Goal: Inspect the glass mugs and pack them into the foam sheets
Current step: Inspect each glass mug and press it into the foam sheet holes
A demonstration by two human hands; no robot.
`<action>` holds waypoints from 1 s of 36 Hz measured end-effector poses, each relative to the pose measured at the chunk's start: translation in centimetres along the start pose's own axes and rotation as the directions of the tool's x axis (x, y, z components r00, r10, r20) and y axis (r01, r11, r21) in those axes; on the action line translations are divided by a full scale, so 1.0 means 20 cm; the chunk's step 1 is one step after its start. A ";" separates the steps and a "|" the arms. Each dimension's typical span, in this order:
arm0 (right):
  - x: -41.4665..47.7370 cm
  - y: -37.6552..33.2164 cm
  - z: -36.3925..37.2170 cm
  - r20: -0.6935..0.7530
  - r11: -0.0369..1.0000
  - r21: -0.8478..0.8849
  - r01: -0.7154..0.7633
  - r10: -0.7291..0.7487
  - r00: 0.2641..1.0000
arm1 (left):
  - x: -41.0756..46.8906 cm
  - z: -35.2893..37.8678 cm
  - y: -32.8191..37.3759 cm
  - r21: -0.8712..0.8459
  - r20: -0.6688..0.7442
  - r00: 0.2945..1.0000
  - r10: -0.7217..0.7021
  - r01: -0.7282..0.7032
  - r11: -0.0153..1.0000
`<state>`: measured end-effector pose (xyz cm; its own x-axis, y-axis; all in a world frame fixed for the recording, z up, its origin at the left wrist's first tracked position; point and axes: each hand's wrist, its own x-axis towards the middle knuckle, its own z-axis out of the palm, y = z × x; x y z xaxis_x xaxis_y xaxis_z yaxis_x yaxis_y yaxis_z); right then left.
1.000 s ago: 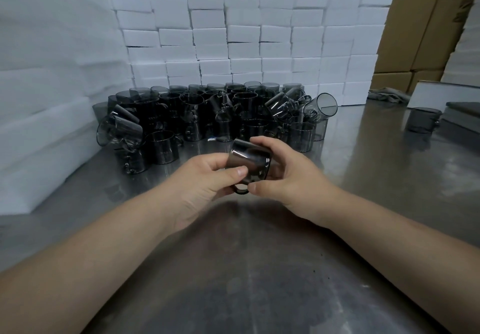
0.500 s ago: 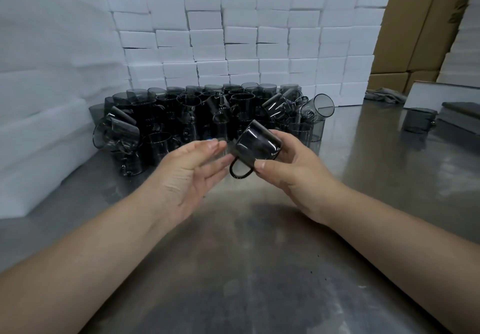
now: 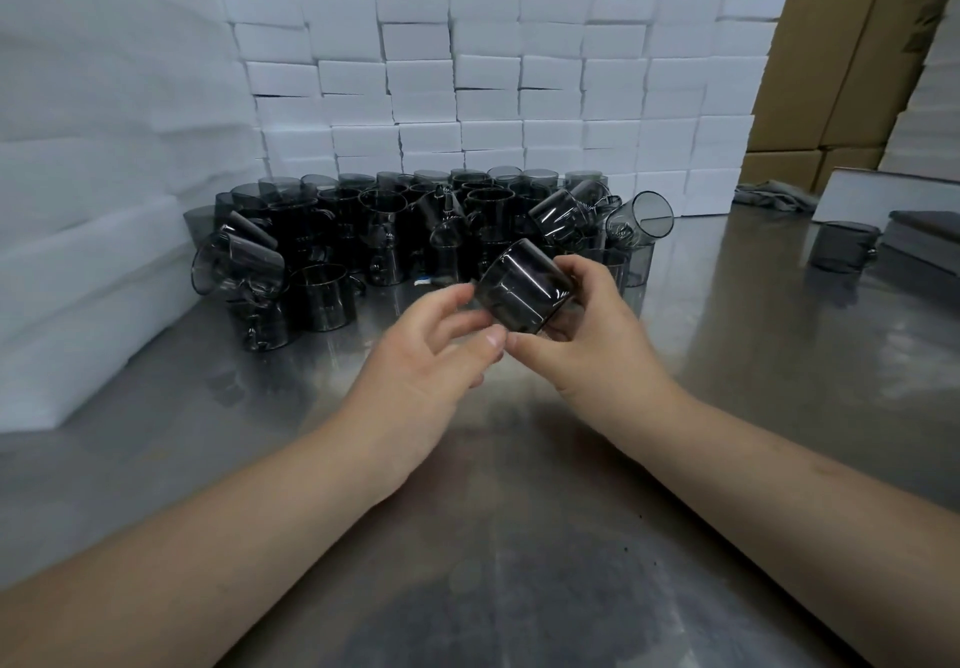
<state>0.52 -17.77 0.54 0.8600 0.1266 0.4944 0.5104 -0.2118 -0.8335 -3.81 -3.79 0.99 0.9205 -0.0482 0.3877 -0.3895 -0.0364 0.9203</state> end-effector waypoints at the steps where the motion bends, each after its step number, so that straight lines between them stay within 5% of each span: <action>1: 0.00 0.00 0.00 0.017 1.000 0.004 0.000 0.000 1.000 | 0.00 0.00 0.00 -0.001 0.013 1.000 0.016 -0.016 1.000; 14: -0.05 -0.04 0.00 0.208 0.993 0.075 0.086 -0.100 0.973 | 0.04 -0.04 -0.01 -0.183 -0.089 0.991 -0.099 0.081 0.980; 24: 0.00 -0.05 -0.03 -0.081 0.999 0.040 0.033 -0.030 0.996 | 0.06 -0.06 0.02 -0.525 0.009 0.964 -0.265 0.231 0.820; 29: 0.00 -0.04 -0.02 0.003 0.997 0.020 -0.070 0.070 0.998 | 0.06 -0.07 0.01 -0.520 0.094 0.953 -0.288 0.294 0.802; 36: -0.01 -0.03 -0.02 0.062 0.998 0.052 -0.031 0.028 0.998 | 0.07 -0.06 0.00 -0.473 0.078 0.928 -0.363 0.355 0.806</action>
<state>-0.04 -18.03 1.10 0.8721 0.1802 0.4549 0.4828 -0.1652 -0.8600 -2.55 -2.58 1.60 0.9938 -0.1093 0.0213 0.0274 0.4257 0.9045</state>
